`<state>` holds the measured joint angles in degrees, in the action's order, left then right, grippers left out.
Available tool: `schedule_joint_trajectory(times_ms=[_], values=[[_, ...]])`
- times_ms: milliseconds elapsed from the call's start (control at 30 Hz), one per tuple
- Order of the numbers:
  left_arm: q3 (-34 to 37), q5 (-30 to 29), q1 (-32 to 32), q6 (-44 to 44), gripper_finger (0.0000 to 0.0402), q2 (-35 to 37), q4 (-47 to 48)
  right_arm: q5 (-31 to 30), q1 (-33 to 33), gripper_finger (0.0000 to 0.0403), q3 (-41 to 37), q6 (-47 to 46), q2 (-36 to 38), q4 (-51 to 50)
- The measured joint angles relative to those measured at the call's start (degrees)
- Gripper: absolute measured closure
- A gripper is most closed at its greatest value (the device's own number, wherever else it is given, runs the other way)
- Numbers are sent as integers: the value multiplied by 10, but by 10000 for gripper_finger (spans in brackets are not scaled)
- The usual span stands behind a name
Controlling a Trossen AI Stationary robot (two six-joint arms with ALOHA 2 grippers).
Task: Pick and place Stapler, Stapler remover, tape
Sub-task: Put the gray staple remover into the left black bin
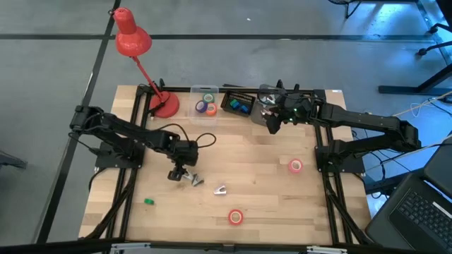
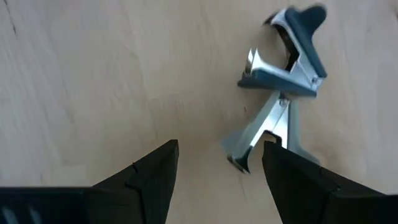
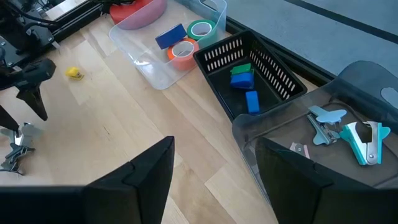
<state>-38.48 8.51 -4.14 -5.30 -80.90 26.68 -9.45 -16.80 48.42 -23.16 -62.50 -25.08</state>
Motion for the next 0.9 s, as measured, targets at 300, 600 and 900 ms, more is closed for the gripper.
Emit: schedule_joint_trajectory(times_ms=[300, 600, 900], values=[[0, 8, 0, 0, 184, -1, -37, 0, 0, 176, 0, -2, 0, 0], [0, 35, 0, 0, 273, -1, -32, 0, 0, 176, 0, -2, 0, 0], [-3, 119, 0, 1, 388, -57, -31, 0, 0, 176, 0, -2, 0, 0]])
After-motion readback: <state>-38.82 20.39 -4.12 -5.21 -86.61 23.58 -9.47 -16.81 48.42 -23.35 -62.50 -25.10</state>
